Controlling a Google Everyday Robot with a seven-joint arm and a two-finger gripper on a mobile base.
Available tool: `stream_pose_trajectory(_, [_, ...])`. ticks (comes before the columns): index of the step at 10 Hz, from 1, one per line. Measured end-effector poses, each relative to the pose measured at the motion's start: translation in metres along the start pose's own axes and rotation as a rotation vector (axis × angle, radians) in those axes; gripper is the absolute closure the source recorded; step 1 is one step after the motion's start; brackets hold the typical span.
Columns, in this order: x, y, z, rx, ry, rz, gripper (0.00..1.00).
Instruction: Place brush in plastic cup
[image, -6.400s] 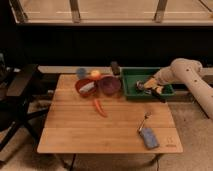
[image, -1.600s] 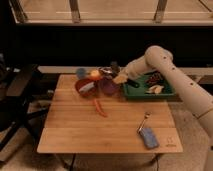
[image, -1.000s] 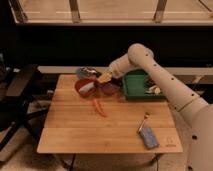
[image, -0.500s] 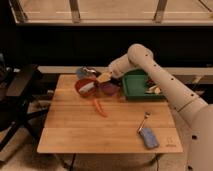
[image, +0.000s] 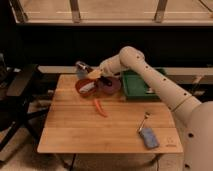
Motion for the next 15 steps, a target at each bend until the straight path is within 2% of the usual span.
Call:
stream_pose_trajectory(1, [-0.001, 0.000, 0.001, 0.007, -0.007, 0.021, 1.00])
stream_pose_trajectory(6, [-0.002, 0.000, 0.002, 0.004, -0.014, 0.031, 1.00])
stream_pose_trajectory(7, [-0.002, -0.002, 0.007, 0.002, -0.042, 0.060, 1.00])
stream_pose_trajectory(9, [-0.002, -0.004, 0.030, -0.003, -0.128, 0.161, 1.00])
stream_pose_trajectory(12, [-0.010, -0.006, 0.060, 0.012, -0.183, 0.221, 1.00])
stream_pose_trajectory(13, [-0.010, -0.010, 0.064, 0.028, -0.200, 0.237, 1.00])
stream_pose_trajectory(15, [-0.013, -0.009, 0.071, 0.036, -0.211, 0.247, 1.00])
